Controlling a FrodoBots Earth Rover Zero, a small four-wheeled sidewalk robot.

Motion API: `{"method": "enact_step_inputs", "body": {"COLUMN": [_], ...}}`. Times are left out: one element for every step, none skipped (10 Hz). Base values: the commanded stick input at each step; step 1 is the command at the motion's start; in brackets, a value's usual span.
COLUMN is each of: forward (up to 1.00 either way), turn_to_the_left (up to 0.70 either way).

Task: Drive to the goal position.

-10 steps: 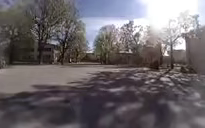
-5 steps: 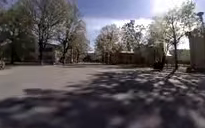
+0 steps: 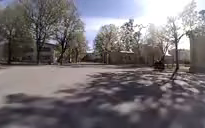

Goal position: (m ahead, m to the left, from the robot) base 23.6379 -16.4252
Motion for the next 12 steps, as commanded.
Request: {"method": "enact_step_inputs", "body": {"forward": [1.00,1.00,1.00,1.00,1.00,1.00,1.00,1.00,1.00,1.00,1.00,1.00], "turn_to_the_left": [0.00,0.00,0.00,0.00,0.00,0.00,0.00,0.08,0.29,0.39,0.18,0.00]}}
